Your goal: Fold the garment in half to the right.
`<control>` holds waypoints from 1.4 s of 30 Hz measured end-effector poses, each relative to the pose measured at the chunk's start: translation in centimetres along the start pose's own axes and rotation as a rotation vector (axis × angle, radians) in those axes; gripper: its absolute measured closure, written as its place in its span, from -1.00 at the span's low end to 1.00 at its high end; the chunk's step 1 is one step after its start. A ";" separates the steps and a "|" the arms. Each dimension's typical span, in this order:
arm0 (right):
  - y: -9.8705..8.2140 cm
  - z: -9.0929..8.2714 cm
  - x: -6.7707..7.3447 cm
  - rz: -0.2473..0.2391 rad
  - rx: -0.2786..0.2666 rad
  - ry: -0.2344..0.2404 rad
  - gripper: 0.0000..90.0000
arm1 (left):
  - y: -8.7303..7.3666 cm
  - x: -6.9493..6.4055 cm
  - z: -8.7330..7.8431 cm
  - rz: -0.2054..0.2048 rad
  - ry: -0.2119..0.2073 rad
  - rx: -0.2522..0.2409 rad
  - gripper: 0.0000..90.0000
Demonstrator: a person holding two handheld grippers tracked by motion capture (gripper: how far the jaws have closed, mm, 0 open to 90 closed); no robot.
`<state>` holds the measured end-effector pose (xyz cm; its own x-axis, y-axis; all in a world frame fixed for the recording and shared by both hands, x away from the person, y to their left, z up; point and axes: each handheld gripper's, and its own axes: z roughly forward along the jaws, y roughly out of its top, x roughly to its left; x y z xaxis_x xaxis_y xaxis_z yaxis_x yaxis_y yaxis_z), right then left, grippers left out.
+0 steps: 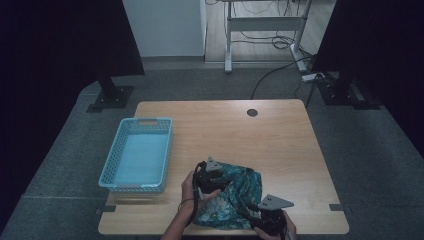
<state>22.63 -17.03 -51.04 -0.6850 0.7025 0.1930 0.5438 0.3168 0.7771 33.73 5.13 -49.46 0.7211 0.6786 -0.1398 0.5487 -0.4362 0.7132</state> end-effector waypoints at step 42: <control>-2.4 -0.6 -3.9 0.073 0.063 -0.060 0.28 | -2.8 0.5 1.8 -0.035 0.098 -0.004 0.21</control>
<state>23.69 -20.98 -53.33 -0.6132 0.7613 0.2105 0.6221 0.3013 0.7226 33.31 5.68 -52.79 0.6567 0.7478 -0.0973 0.5713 -0.4090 0.7116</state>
